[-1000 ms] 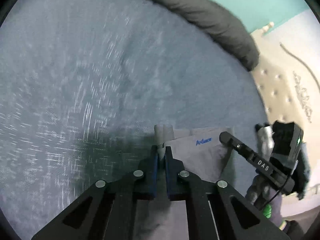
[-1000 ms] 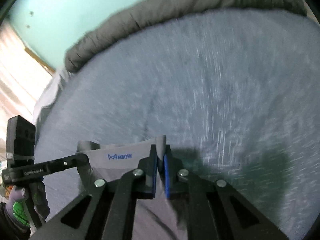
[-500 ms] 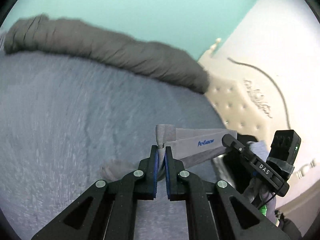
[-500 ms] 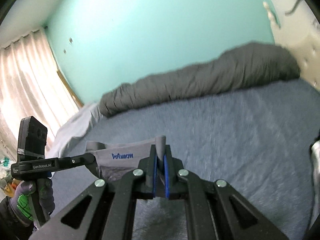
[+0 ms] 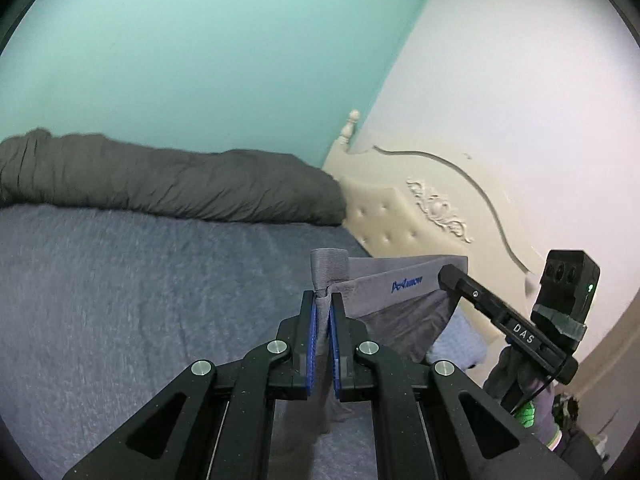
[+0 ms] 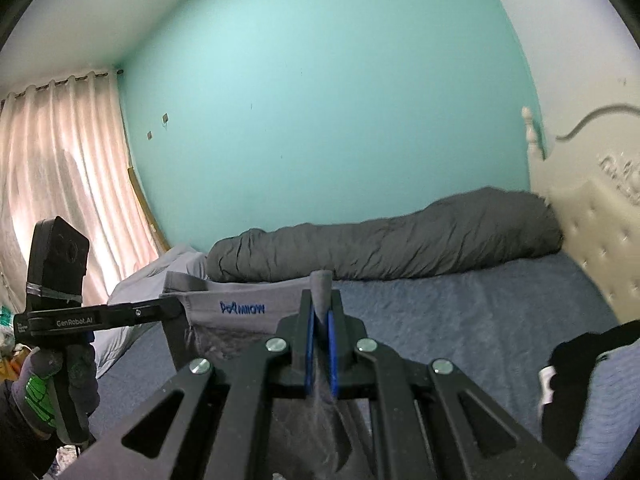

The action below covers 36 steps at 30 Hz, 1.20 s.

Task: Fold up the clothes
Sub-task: 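Lift the folded briefs with both grippers and carry them toward the clothes stack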

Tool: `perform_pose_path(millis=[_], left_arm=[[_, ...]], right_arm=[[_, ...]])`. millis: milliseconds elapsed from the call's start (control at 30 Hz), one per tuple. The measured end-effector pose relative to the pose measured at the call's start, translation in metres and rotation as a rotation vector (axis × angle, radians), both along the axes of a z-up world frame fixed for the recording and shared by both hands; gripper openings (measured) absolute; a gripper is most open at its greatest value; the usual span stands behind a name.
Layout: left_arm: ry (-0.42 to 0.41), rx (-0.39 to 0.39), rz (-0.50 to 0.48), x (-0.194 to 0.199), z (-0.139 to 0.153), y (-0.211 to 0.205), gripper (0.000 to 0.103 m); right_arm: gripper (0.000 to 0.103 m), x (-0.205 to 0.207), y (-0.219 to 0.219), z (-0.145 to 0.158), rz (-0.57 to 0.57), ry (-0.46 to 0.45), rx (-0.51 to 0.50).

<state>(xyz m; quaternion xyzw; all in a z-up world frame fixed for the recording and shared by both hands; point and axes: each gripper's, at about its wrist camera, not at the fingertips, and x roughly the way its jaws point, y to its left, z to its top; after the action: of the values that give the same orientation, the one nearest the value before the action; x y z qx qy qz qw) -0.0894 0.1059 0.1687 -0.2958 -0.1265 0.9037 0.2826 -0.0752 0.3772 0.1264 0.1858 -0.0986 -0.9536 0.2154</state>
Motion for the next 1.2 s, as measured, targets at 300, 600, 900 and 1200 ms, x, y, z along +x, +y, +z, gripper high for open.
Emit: perform_pose_path(millis=[300, 600, 900, 1200], left_arm=[[0.069, -0.03, -0.056, 0.038, 0.045, 0.036, 0.006], [0.095, -0.056, -0.101, 0.06, 0.066, 0.076, 0.006], [0.088, -0.061, -0.175, 0.074, 0.067, 0.138, 0.006], [0.076, -0.074, -0.266, 0.083, 0.058, 0.226, 0.006]], right_arm=[[0.005, 0.051, 0.026, 0.046, -0.047, 0.061, 0.036], [0.005, 0.083, 0.054, 0.069, -0.1, 0.067, 0.058], [0.005, 0.115, 0.105, 0.077, -0.179, 0.055, 0.063], [0.005, 0.149, 0.178, 0.076, -0.282, 0.043, 0.071]])
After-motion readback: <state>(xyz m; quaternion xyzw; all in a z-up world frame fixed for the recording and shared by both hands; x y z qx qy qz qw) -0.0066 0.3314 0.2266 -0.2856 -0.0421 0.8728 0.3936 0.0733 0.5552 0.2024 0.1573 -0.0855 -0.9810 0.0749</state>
